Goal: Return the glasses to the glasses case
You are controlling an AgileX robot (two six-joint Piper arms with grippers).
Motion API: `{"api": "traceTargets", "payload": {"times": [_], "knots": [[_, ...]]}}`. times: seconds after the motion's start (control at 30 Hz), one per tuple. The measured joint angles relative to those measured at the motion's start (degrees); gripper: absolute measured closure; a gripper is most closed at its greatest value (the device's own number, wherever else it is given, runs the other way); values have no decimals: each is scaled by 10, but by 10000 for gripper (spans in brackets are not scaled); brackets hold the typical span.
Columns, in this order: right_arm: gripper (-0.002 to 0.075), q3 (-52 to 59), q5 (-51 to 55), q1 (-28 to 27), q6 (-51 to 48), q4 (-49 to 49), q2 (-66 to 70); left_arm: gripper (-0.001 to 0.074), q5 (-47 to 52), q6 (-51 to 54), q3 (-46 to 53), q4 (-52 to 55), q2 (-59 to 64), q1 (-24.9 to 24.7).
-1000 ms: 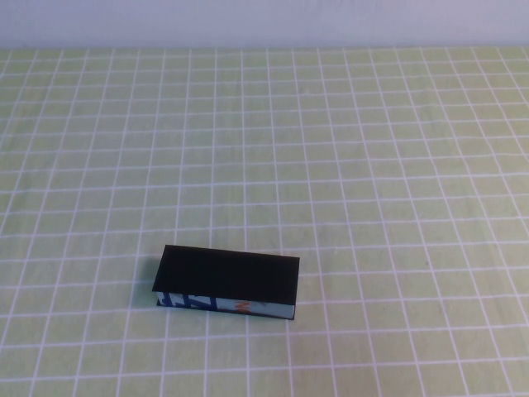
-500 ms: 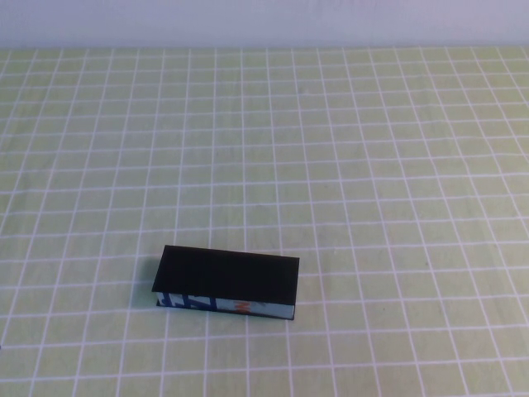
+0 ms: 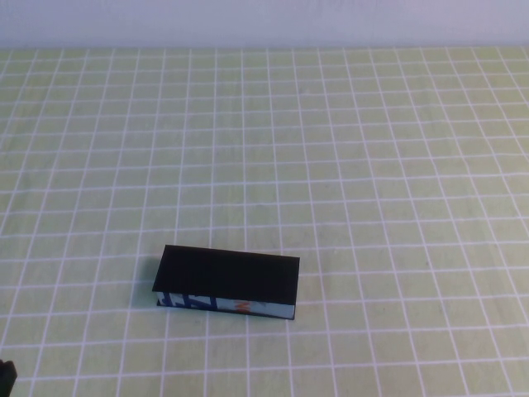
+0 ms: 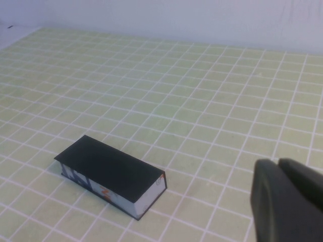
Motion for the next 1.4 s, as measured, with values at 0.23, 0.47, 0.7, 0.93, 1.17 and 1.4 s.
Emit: {"api": "traceTargets", "payload": {"times": [0.23,0.47,0.7,0.93,1.17,1.4], "knots": [[743,0,0,0,0,0,0,736,0,2,0,-7,0,0],[743,0,5,0,0,0,0,736,0,3,0,-7,0,0],[743,0,15,-3,0,-4,-3,736,0,3,0,-7,0,0],[743,8,21,-139,0,-4,-59,736,0,3,0,-7,0,0],[743,101,11,-306,0,-7,-192,736,0,4,0,-7,0,0],[743,230,-59,-373,0,-4,-210,736,0,3,0,-7,-1,0]]}}
